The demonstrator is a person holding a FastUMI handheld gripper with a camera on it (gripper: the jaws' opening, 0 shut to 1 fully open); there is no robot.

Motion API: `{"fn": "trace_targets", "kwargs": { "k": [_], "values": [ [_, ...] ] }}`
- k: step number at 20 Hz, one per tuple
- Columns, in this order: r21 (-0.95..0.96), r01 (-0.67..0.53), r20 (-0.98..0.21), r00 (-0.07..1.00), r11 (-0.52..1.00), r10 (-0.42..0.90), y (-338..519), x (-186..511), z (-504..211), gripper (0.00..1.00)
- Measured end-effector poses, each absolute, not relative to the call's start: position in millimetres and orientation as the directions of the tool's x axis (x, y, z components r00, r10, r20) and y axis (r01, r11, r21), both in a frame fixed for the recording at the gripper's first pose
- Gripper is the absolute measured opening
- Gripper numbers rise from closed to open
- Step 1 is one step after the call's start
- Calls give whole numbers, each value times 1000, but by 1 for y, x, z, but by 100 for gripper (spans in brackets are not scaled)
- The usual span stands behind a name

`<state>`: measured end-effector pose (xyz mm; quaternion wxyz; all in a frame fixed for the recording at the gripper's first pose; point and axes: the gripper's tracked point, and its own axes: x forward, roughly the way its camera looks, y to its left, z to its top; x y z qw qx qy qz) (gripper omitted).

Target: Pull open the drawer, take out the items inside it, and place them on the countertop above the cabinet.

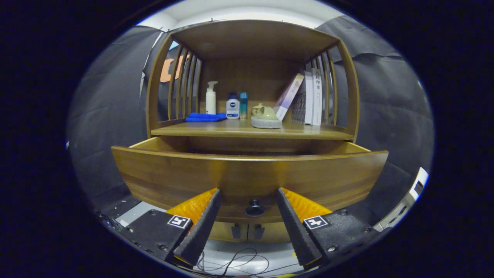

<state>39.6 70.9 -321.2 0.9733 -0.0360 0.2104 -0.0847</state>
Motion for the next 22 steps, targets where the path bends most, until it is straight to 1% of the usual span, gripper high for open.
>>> {"fn": "trace_targets", "kwargs": {
  "k": [16,19,22],
  "values": [
    [-161,121,-416,892,979,-179,52,136,-336,92],
    [-172,137,-415,888,976,-198,51,145,-338,92],
    [-239,131,-397,891,962,-220,49,144,-340,93]
  ]
}}
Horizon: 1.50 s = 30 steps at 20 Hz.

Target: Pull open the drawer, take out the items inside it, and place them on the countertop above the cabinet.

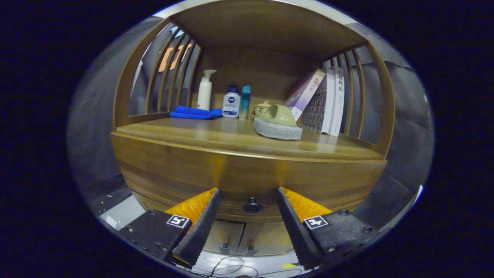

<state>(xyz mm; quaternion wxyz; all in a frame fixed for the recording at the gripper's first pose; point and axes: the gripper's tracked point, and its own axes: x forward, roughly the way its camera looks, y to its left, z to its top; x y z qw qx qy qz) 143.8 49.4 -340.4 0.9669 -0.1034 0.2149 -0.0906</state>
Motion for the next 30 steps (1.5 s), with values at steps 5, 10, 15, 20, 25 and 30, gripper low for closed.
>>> {"fn": "trace_targets", "kwargs": {
  "k": [5,10,15,20,25,30],
  "values": [
    [-277,51,-429,887,960,-171,48,138,-340,93],
    [-232,58,-421,894,971,-154,27,130,-315,93],
    [-198,44,-437,890,979,-129,16,94,-292,93],
    [-196,25,-418,902,980,-107,7,47,-249,93],
    [-187,21,-328,941,982,-83,2,2,-171,93],
    [-126,0,-210,977,992,-27,7,-38,-77,93]
  ]
}}
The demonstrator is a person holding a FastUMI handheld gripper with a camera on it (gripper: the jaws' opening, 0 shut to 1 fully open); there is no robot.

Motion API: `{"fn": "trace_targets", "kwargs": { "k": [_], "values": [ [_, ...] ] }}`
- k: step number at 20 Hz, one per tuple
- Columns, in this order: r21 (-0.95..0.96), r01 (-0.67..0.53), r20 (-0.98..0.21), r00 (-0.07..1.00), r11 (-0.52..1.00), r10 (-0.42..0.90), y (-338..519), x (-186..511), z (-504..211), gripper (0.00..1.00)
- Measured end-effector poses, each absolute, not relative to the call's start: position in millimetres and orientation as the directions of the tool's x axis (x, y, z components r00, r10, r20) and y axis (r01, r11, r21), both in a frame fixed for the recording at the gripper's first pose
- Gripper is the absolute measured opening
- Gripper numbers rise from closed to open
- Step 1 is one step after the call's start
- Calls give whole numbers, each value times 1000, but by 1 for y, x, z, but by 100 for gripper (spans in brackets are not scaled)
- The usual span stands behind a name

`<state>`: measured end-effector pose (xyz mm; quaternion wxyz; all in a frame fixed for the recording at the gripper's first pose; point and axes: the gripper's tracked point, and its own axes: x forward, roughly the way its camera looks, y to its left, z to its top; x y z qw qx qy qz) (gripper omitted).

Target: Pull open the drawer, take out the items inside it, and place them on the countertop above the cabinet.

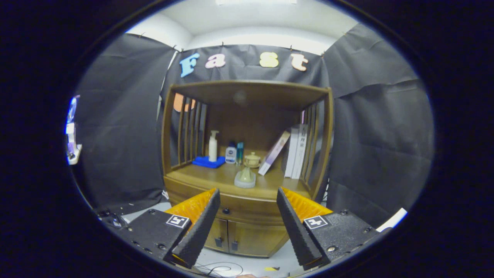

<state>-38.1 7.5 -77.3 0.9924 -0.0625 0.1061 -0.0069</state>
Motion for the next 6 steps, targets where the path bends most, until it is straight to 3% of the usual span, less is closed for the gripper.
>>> {"fn": "trace_targets", "kwargs": {
  "k": [6],
  "values": [
    [-89,-8,-103,995,996,-1,15,-77,1,93]
  ]
}}
